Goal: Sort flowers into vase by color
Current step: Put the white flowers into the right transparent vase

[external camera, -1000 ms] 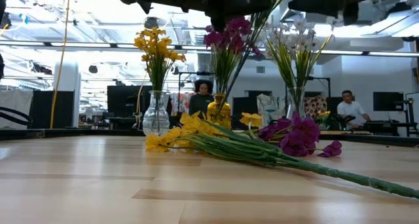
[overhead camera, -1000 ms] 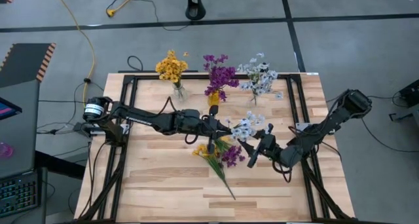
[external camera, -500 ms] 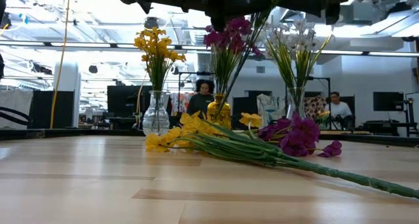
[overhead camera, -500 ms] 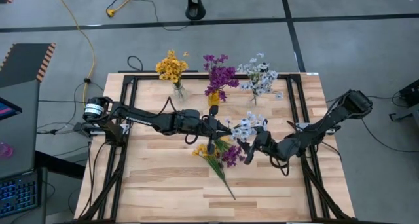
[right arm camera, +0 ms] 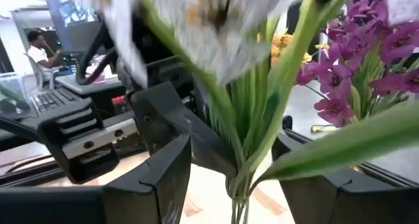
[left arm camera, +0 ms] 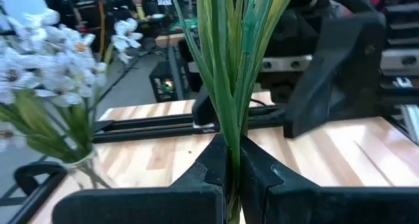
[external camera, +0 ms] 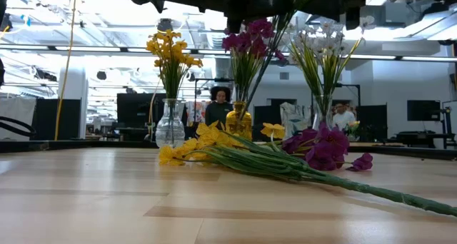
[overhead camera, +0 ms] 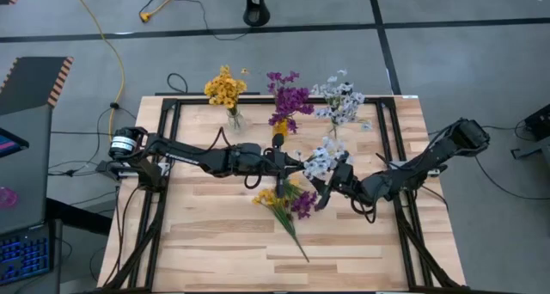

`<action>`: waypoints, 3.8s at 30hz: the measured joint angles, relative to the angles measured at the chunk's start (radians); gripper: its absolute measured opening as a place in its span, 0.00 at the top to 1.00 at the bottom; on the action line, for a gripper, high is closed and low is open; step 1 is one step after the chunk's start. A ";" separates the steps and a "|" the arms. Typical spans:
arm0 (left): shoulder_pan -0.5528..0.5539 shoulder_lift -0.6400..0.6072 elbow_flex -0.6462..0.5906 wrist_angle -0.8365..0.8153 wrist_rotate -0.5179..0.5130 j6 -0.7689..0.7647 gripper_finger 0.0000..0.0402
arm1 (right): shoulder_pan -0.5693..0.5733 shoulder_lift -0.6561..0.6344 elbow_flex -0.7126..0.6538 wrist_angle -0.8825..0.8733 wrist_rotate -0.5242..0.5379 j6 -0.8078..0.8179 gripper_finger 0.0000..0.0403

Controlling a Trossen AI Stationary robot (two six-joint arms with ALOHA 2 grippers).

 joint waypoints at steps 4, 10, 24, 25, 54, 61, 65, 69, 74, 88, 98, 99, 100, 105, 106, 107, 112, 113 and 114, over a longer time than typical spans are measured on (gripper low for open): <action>0.000 0.000 0.000 0.035 -0.014 -0.001 0.99 | -0.020 0.000 0.000 0.003 -0.017 -0.002 0.40; 0.000 0.000 0.000 0.040 -0.014 -0.001 0.99 | -0.031 0.000 0.000 0.045 -0.024 -0.054 0.40; 0.000 0.000 0.000 0.044 -0.014 -0.011 0.96 | -0.079 0.000 0.000 0.060 -0.157 -0.077 0.51; 0.000 0.000 0.000 0.043 -0.014 -0.011 0.96 | -0.081 0.000 0.000 0.060 -0.158 -0.077 0.53; 0.006 -0.233 0.001 -0.359 -0.103 0.092 0.58 | -0.032 -0.063 0.000 0.044 -0.020 -0.205 0.87; 0.053 -0.335 0.001 -0.600 -0.094 0.103 0.56 | -0.014 -0.164 0.000 0.037 0.171 -0.387 0.87; 0.102 -0.336 0.001 -0.671 -0.067 0.066 0.56 | -0.027 -0.262 0.000 -0.021 0.218 -0.405 0.87; 0.147 -0.288 -0.016 -0.671 0.053 0.043 0.56 | -0.059 -0.358 0.000 -0.131 0.217 -0.413 0.88; 0.177 -0.218 -0.135 -0.390 0.254 0.046 0.56 | -0.120 -0.452 0.000 -0.292 0.217 -0.345 0.88; 0.188 -0.161 -0.199 -0.209 0.248 0.163 0.56 | -0.277 -0.490 0.000 -0.372 0.149 -0.409 0.88; 0.242 -0.163 -0.199 -0.159 0.255 0.148 0.56 | -0.305 -0.508 0.000 -0.355 0.115 -0.460 0.88; 0.247 -0.163 -0.199 -0.164 0.255 0.145 0.56 | -0.305 -0.516 0.000 -0.355 0.115 -0.461 0.88; 0.251 -0.163 -0.199 -0.168 0.255 0.140 0.56 | -0.305 -0.525 0.000 -0.356 0.115 -0.461 0.88; 0.270 -0.163 -0.199 -0.171 0.256 0.112 0.56 | -0.305 -0.568 0.000 -0.356 0.115 -0.466 0.88; 0.272 -0.163 -0.199 -0.171 0.256 0.107 0.56 | -0.305 -0.575 0.000 -0.356 0.115 -0.472 0.88; 0.273 -0.163 -0.199 -0.171 0.256 0.105 0.56 | -0.305 -0.583 0.000 -0.357 0.115 -0.481 0.88; 0.272 -0.163 -0.199 -0.171 0.259 0.107 0.56 | -0.305 -0.601 0.000 -0.393 0.115 -0.487 0.88; 0.272 -0.163 -0.199 -0.171 0.261 0.106 0.56 | -0.305 -0.601 0.000 -0.403 0.115 -0.481 0.88; 0.272 -0.163 -0.199 -0.171 0.262 0.106 0.56 | -0.305 -0.600 0.000 -0.415 0.116 -0.465 0.88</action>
